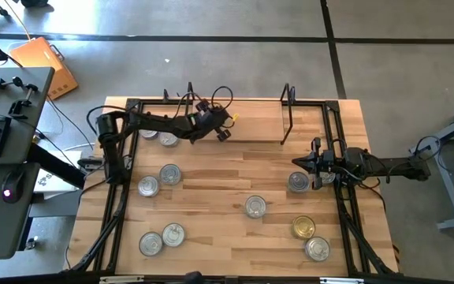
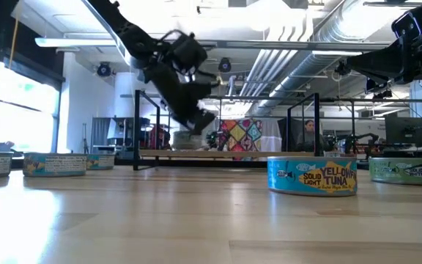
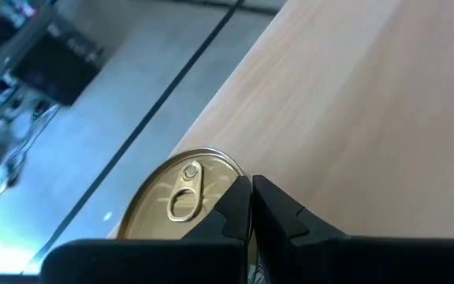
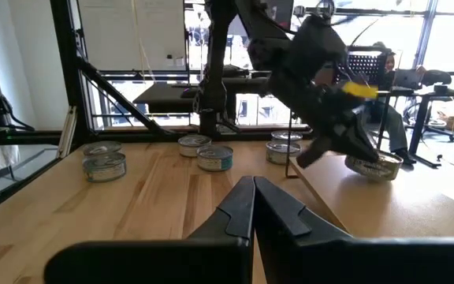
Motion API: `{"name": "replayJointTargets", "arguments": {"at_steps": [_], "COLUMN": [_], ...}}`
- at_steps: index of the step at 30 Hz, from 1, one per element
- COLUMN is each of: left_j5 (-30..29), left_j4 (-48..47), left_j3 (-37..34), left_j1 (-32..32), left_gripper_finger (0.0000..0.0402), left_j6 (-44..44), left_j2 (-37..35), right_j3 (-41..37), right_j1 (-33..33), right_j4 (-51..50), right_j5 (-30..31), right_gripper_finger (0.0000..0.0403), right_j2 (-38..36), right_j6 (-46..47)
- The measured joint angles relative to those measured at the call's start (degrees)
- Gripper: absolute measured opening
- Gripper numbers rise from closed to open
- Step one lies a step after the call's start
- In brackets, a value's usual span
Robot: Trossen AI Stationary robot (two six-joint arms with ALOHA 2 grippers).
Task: Stack canned seafood by type on shelf
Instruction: Put the green tuna can on the shelf
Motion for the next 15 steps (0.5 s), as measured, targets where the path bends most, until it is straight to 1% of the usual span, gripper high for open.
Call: {"name": "replayJointTargets", "arguments": {"at_steps": [6, 10, 15], "left_j5": [-1.12, -2.93, -3.59], "left_j4": [-2.72, -4.31, -4.96], "left_j3": [0.04, 0.04, 0.04], "left_j1": [1.59, 1.73, 1.71], "left_gripper_finger": [0.0, 0.0, 0.0], "left_j6": [-0.07, -0.07, -0.39], "left_j2": [0.37, 0.37, 0.37], "right_j3": [0.02, 0.01, 0.0], "right_j1": [-0.01, 0.02, -0.01], "right_j4": [0.0, 0.01, -0.01], "right_j5": [0.02, 0.02, 0.0], "right_gripper_finger": [0.0, 0.0, 0.0], "right_j2": [0.0, 0.01, 0.0], "right_j6": [0.0, 0.0, 0.0]}}
